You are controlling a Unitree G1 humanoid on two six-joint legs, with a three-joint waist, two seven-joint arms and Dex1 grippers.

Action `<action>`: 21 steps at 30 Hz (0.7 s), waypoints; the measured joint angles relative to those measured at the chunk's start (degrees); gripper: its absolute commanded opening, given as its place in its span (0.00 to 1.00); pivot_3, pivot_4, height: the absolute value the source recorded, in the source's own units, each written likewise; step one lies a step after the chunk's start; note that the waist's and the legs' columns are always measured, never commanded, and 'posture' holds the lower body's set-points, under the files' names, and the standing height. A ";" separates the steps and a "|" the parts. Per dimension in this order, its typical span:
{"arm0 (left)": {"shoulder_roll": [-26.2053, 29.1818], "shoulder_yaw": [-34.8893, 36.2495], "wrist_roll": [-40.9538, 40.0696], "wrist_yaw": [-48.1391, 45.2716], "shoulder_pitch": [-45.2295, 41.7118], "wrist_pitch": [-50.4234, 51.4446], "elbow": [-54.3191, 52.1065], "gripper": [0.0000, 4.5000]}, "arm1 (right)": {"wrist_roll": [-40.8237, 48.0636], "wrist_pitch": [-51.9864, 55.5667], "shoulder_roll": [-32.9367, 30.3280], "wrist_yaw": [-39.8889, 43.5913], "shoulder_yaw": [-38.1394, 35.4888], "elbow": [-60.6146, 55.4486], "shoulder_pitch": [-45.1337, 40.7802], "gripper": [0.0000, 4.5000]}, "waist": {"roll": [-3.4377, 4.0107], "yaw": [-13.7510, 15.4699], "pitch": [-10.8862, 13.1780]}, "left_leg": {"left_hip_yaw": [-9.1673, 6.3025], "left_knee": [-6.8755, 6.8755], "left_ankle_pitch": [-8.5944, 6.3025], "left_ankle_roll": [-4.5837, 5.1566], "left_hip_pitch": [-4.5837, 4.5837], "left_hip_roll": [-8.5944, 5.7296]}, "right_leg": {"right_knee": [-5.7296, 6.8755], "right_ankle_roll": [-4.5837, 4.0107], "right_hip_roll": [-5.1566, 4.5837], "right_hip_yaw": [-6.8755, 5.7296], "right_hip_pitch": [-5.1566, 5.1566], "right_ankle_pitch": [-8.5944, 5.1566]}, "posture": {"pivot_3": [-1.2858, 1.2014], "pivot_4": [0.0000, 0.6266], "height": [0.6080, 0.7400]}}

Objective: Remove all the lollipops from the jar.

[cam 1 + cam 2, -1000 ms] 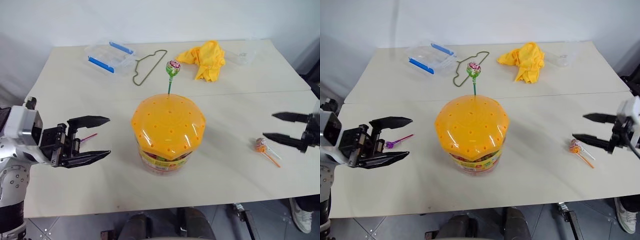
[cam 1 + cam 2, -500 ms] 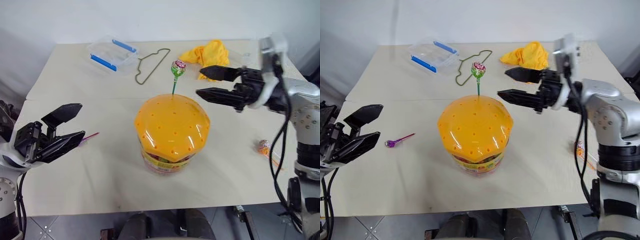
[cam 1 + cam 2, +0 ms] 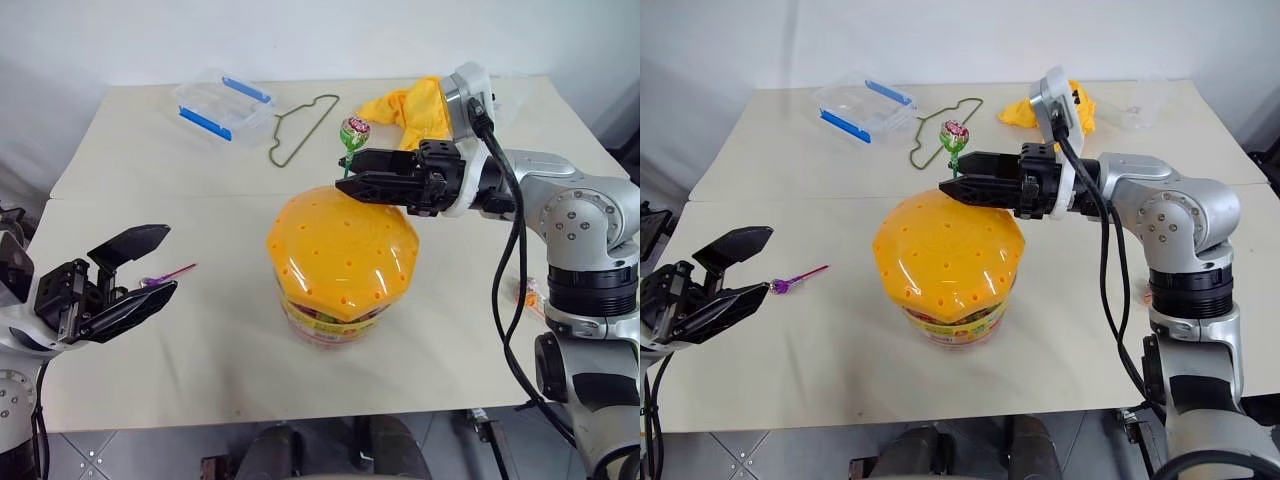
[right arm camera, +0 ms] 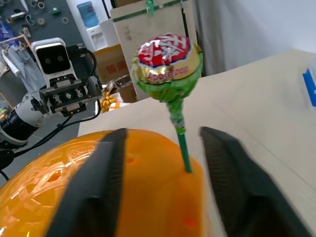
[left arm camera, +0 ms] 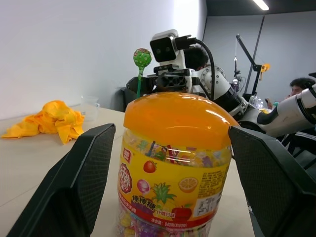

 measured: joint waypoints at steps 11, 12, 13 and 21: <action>0.26 -2.74 4.28 -3.46 -0.93 -3.24 -0.72 0.86 | 0.76 -12.50 1.36 5.37 -10.49 9.07 -1.28 0.00 | -0.02 0.23 0.00 | -0.01 0.00 0.04 0.12 -0.05 -0.21 | 0.06 0.02 0.01 -0.01 -0.03 0.01 | 0.52 0.24 1.00; 0.57 -3.50 5.30 -4.21 -1.70 -4.08 -0.76 0.86 | -0.38 -13.36 -1.24 5.97 -10.91 10.63 -1.56 0.00 | -0.02 0.33 0.00 | -0.03 0.01 0.06 0.15 -0.07 -0.25 | 0.06 0.04 -0.02 0.00 -0.03 0.02 | 0.52 0.24 1.00; 1.06 -4.03 5.99 -4.81 -2.27 -4.63 -0.93 0.86 | -2.02 -14.21 -4.21 6.79 -11.02 11.97 -1.59 0.00 | -0.04 0.42 0.00 | -0.05 0.01 0.06 0.18 -0.07 -0.28 | 0.03 0.04 -0.05 0.02 -0.02 0.02 | 0.52 0.24 1.00; 5.91 -6.15 6.51 -7.64 -6.89 -4.64 -2.82 0.86 | -22.70 -23.59 -32.97 16.46 -7.75 22.85 17.48 0.00 | -0.06 0.20 -0.02 | 0.05 -0.20 0.02 0.23 -0.09 -0.15 | -0.20 0.06 -0.08 0.04 -0.02 0.03 | 0.52 0.24 1.00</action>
